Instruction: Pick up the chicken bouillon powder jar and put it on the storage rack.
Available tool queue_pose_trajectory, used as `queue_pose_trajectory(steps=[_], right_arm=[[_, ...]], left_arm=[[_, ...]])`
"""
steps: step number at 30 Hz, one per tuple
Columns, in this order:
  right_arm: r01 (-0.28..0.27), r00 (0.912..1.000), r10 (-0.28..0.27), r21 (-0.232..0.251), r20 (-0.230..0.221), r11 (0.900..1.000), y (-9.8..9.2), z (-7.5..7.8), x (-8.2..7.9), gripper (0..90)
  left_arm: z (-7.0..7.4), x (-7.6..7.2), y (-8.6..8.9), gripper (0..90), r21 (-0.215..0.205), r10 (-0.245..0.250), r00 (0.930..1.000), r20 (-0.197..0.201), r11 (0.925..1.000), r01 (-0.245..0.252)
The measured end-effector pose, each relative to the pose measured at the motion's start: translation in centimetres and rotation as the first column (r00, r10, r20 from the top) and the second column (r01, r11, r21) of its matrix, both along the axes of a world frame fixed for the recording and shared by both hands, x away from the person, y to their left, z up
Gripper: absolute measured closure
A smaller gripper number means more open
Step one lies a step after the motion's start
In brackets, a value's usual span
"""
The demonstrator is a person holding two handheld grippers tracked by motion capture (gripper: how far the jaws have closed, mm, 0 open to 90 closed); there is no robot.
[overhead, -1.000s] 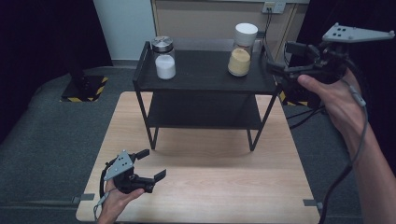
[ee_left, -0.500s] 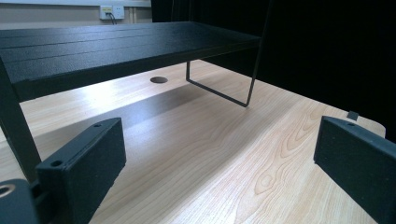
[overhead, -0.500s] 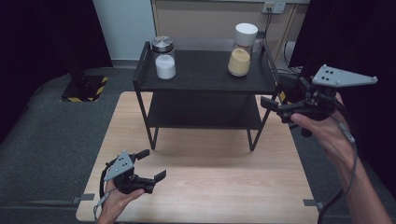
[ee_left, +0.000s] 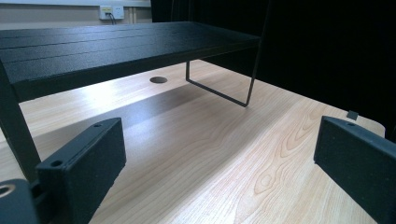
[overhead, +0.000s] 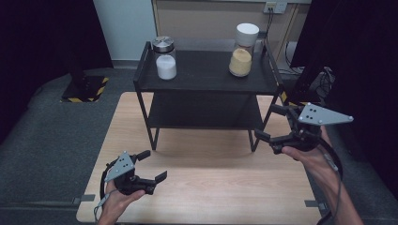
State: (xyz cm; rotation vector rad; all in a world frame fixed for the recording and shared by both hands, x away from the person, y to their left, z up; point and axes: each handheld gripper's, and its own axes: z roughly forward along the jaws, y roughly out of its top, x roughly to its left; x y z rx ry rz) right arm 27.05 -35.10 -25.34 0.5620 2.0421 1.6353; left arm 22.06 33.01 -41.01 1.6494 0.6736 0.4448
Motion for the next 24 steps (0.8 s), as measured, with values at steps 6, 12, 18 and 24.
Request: queue_pose_trajectory(steps=[6,12,18,24], right_arm=[[-0.013,0.9995,0.013,-0.025,-0.028,1.0,0.5,-2.3,0.2,6.2],[-0.02,0.9988,0.018,-0.035,-0.045,0.999,1.1,-4.3,0.2,6.3],[-0.031,0.9969,0.028,-0.038,-0.074,0.999,1.5,-6.8,-0.1,6.8],[-0.026,0.9946,0.024,-0.024,-0.101,0.999,1.5,-9.3,-0.5,7.2]], left_arm=[[0.0,0.0,0.0,1.0,-0.001,-0.001,1.0,0.0,1.0,0.001],[0.0,0.1,-0.1,1.0,0.006,-0.006,1.0,0.002,1.0,0.006],[0.0,0.1,-0.1,1.0,0.005,-0.005,1.0,0.001,1.0,0.005],[0.0,0.1,-0.1,0.9,0.008,-0.007,1.0,-0.001,0.9999,0.007]])
